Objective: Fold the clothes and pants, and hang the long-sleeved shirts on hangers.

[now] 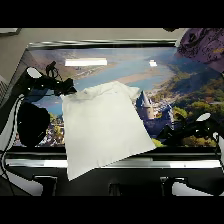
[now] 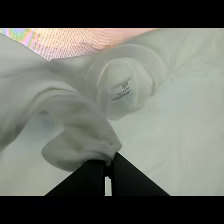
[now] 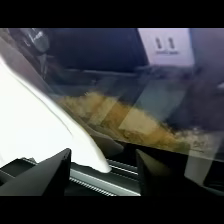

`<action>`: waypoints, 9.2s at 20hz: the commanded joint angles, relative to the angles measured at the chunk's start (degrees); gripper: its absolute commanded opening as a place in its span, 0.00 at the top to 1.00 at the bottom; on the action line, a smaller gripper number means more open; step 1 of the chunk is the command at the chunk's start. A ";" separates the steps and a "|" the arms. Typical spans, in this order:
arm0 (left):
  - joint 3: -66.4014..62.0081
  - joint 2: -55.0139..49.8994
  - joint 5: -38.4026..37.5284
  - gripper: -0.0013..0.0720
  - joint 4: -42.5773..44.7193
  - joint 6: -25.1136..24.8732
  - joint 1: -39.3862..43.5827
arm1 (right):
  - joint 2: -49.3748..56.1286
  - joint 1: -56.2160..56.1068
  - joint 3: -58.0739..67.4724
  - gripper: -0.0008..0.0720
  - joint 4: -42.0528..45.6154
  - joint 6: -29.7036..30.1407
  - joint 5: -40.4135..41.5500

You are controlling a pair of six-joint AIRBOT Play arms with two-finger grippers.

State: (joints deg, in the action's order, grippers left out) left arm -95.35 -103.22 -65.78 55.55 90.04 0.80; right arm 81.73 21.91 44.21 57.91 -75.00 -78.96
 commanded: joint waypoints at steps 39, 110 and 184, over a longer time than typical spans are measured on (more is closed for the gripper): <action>0.04 0.02 -2.49 0.96 2.16 0.02 -0.11 | 19.34 -3.15 62.53 0.37 5.77 -23.91 -3.96; -3.15 36.15 9.38 0.96 16.70 17.09 2.89 | -6.32 -8.33 62.51 0.96 -5.51 -24.70 8.96; 41.94 16.13 5.90 0.26 -13.68 -24.20 -13.55 | 0.22 -4.37 -5.77 0.96 -12.90 2.97 9.62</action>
State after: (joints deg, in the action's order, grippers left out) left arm -54.43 -86.41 -60.77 47.90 71.00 -12.95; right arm 82.00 17.54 38.46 45.17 -71.22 -68.66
